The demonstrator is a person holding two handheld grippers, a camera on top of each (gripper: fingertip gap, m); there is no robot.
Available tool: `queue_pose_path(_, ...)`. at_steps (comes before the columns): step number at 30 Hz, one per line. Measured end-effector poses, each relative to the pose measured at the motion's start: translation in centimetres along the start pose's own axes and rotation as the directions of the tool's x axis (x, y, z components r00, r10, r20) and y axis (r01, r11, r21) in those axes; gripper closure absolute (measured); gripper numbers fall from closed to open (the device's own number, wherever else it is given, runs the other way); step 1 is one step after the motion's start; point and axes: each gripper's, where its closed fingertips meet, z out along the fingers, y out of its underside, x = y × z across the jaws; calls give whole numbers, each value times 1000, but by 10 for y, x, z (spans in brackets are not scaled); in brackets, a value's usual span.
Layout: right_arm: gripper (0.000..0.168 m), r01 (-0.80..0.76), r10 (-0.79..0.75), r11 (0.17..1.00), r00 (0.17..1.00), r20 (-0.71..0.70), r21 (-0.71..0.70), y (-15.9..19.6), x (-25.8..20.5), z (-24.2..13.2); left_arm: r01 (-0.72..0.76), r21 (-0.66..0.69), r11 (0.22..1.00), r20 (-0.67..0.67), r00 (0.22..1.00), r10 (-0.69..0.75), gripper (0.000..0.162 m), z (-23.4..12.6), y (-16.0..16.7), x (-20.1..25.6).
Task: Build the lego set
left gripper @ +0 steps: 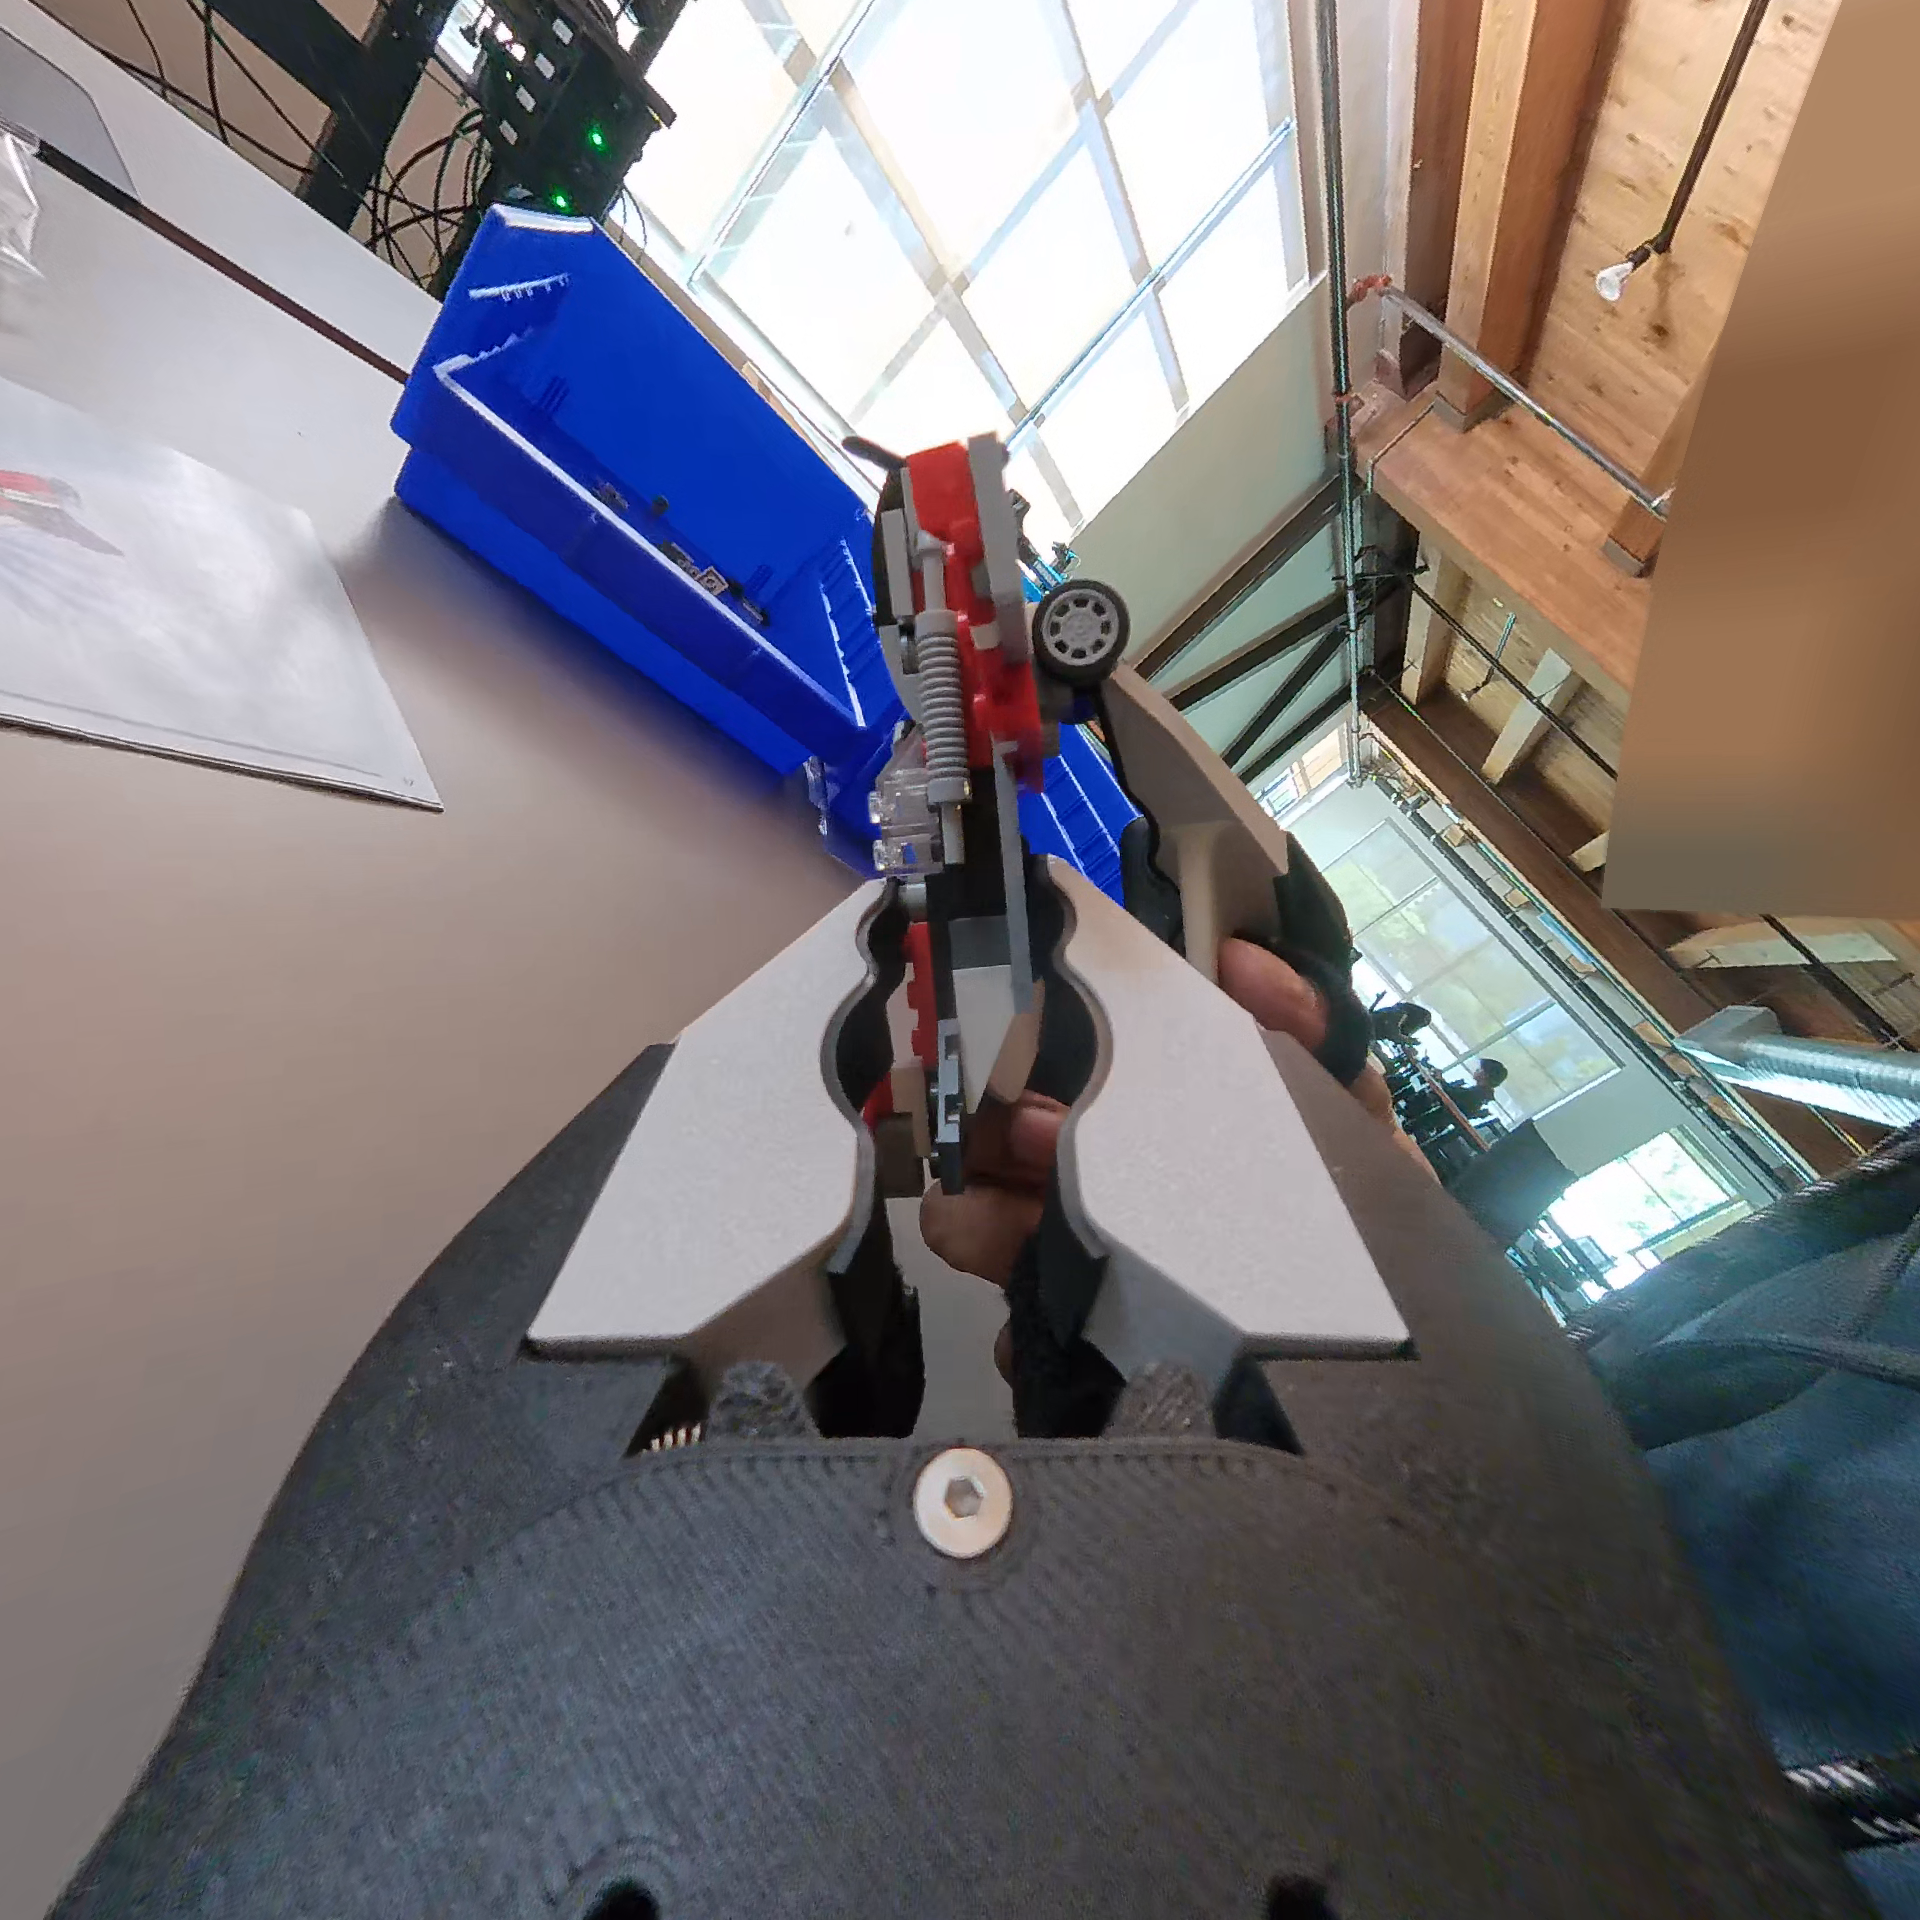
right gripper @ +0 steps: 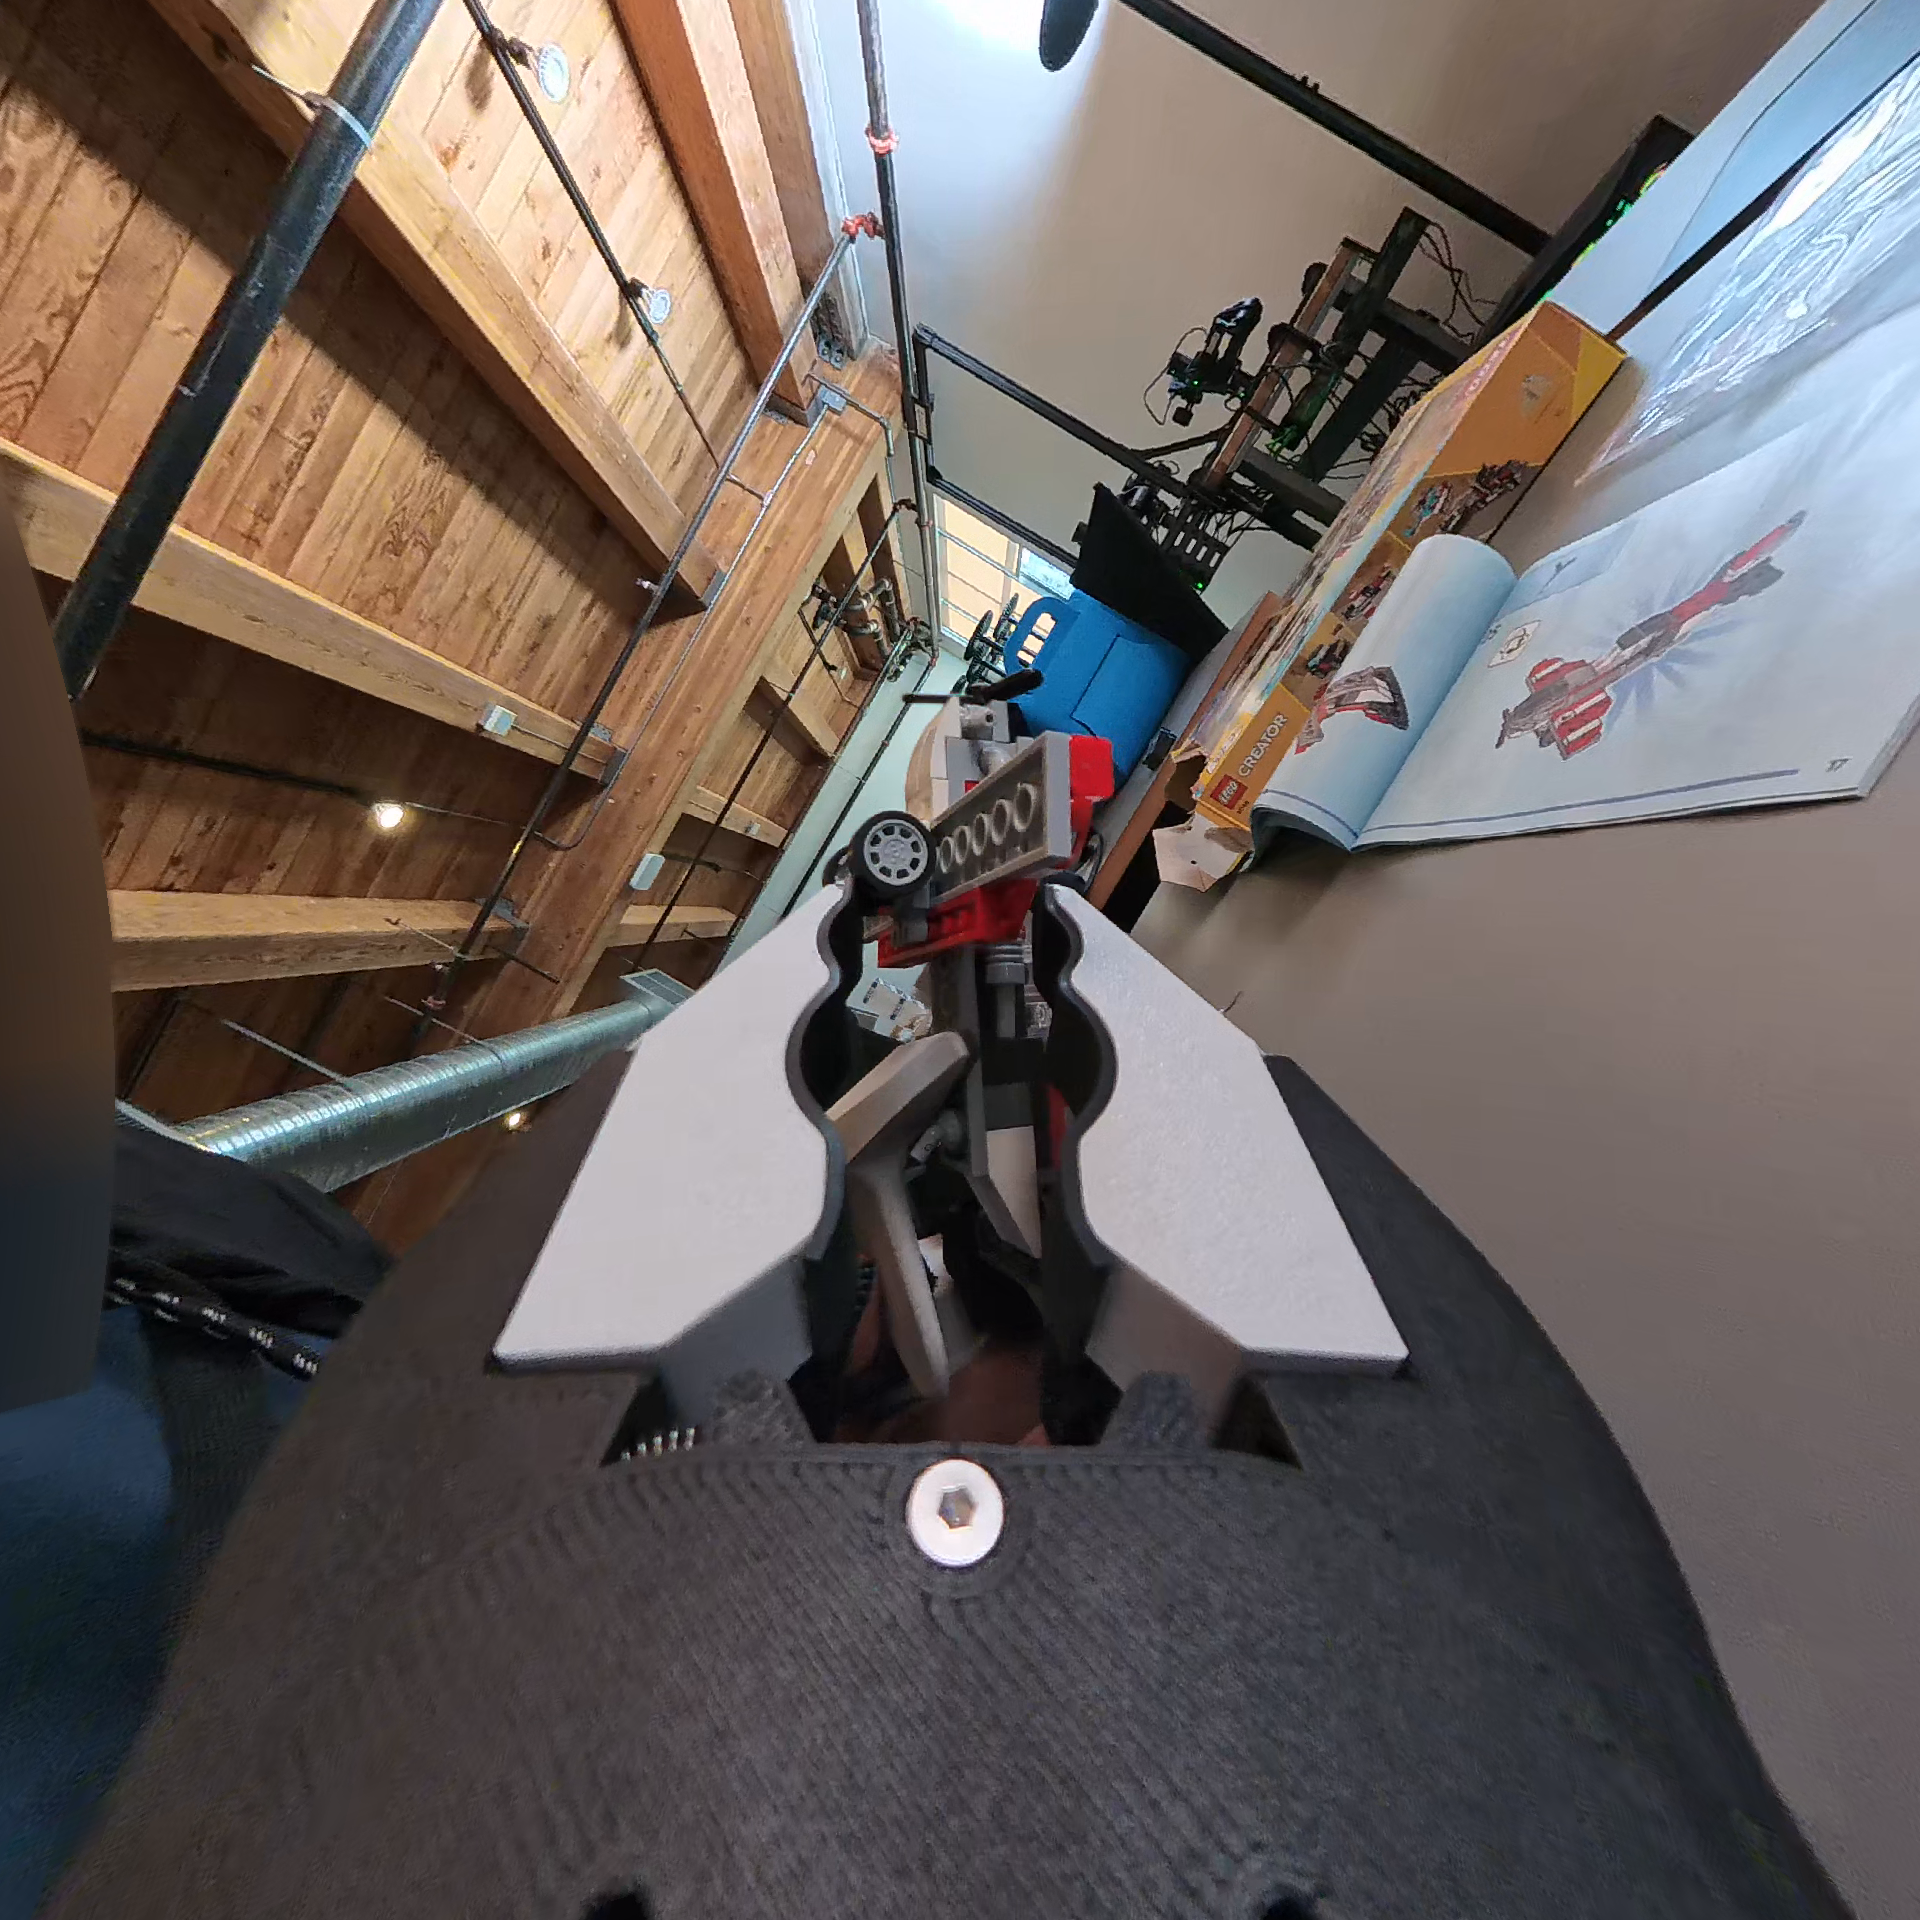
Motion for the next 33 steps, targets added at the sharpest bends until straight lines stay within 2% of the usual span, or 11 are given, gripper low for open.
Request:
queue_pose_path(24, 136, -14, 14, 1000, 1000, -23, -3, -2, 5, 1, -13, -23, 1000, 20, 1000, 13, 139, 3, 1, -5)
queue_pose_path(26, 125, -16, 15, 1000, 1000, -27, -8, -2, 6, 2, -52, -20, 998, 32, 998, 53, 140, 3, -1, -6)
queue_pose_path(31, 114, 7, -7, 1000, 1000, -16, -17, -2, 3, 1, -176, -14, 984, 62, 982, 177, 139, 0, -6, -5)
queue_pose_path(33, 104, 24, -25, 998, 999, -27, -51, 2, 6, 0, -207, -21, 978, 76, 975, 208, 140, -1, -8, -8)
